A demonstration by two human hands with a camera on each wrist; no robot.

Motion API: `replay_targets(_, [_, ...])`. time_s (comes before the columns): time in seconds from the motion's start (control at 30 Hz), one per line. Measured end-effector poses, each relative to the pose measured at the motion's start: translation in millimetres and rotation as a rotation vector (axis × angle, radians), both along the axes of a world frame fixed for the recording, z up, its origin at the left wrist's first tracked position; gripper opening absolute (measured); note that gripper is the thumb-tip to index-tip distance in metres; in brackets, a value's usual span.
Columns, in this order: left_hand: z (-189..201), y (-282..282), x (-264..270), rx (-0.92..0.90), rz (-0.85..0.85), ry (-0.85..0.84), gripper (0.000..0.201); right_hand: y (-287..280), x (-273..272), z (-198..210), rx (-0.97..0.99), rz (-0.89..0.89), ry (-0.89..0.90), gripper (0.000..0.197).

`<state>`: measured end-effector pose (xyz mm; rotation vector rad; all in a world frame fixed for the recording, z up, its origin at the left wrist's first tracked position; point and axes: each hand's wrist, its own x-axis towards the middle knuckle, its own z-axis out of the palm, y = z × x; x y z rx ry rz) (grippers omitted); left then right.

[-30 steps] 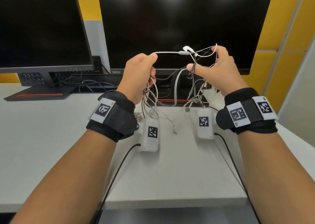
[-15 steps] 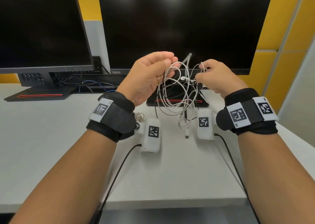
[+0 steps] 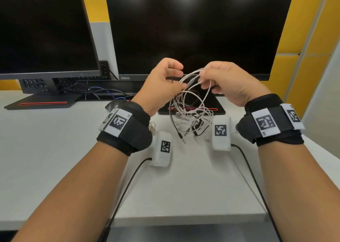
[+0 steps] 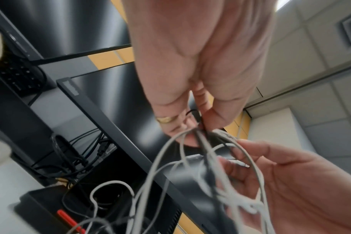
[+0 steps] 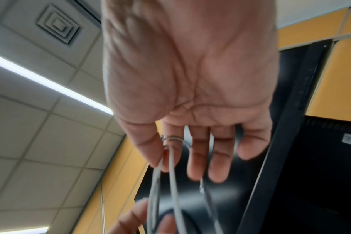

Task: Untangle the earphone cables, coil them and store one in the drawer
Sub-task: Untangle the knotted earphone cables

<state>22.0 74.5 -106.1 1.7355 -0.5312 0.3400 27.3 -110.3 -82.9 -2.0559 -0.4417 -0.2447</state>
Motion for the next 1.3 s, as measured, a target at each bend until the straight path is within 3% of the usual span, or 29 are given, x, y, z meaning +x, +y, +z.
replay_targets(0.1, [-3, 0, 5, 0.171, 0.062, 0.052, 0.031, 2, 3, -1, 0.067, -0.075, -0.089, 0.015])
replay_targets(0.23, [-1, 0, 3, 0.149, 0.041, 0.076, 0.006, -2, 9, -4, 0.132, -0.171, -0.213, 0.014])
replay_targets(0.3, [0, 3, 1, 0.134, -0.007, 0.067, 0.008, -3, 11, -5, 0.178, -0.153, -0.183, 0.014])
replay_targets(0.4, [2, 5, -1, 0.146, -0.081, 0.087, 0.029, -2, 7, -2, 0.409, 0.008, -0.072, 0.015])
replay_targets(0.47, [1, 4, -1, 0.141, -0.056, 0.096, 0.029, -3, 3, 1, 0.472, 0.072, -0.032, 0.013])
replay_targets(0.57, [1, 2, 2, 0.056, 0.077, 0.092, 0.010, -6, 1, 2, 0.404, 0.142, 0.002, 0.016])
replay_targets(0.67, [0, 4, 7, 0.043, 0.217, 0.071, 0.011, -7, 0, 1, 0.213, 0.128, 0.006, 0.027])
replay_targets(0.83, [1, 6, 11, -0.028, 0.327, 0.061, 0.012, -8, 6, -4, -0.056, -0.038, 0.002, 0.037])
replay_targets(1.0, [-1, 8, 11, 0.021, 0.355, 0.027, 0.005, -12, 11, -8, -0.204, -0.270, -0.110, 0.048])
replay_targets(1.17, [1, 13, 11, -0.023, 0.330, 0.033, 0.012, -16, 17, -7, 0.008, -0.467, -0.245, 0.049])
replay_targets(1.3, [4, 8, 6, 0.017, 0.296, 0.126, 0.008, -16, 20, -5, 0.169, -0.534, -0.278, 0.035])
